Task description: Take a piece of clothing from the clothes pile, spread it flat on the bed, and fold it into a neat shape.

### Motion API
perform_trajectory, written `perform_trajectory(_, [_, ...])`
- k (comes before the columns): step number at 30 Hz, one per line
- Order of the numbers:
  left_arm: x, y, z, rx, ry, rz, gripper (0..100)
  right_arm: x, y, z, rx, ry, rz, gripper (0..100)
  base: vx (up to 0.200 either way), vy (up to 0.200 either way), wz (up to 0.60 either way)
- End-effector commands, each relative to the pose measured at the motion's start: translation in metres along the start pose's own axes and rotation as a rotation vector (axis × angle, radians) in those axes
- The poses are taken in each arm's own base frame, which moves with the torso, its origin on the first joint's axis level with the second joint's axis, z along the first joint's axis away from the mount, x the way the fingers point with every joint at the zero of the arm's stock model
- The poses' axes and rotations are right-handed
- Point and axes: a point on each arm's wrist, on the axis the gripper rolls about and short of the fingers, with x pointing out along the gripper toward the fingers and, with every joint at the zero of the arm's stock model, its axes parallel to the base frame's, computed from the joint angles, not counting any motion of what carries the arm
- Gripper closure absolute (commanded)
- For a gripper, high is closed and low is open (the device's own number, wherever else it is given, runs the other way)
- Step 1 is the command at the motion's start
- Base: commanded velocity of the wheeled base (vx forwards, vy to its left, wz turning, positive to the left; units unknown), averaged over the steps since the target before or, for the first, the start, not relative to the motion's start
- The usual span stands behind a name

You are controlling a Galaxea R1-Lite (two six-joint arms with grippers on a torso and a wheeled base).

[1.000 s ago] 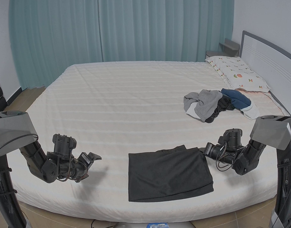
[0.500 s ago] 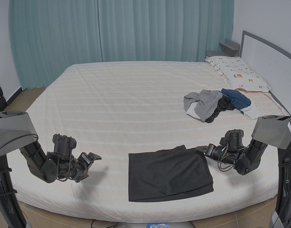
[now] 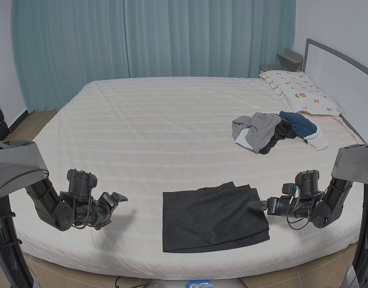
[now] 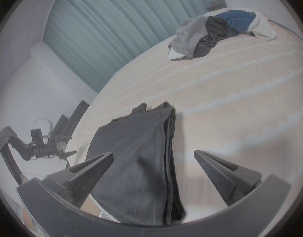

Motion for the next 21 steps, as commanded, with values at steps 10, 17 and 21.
perform_trajectory(10, [0.002,0.000,-0.004,0.007,0.007,0.008,0,-0.005,0.003,-0.007,-0.019,0.025,0.002,0,0.000,0.000,0.00])
perform_trajectory(17, [0.002,0.001,-0.004,0.007,0.008,0.009,0,-0.003,0.005,-0.014,-0.041,0.052,0.005,100,0.000,0.000,0.00])
perform_trajectory(21, [0.002,0.000,-0.004,0.007,0.007,0.008,0,-0.007,0.003,-0.018,-0.085,0.070,-0.005,100,0.000,0.000,0.00])
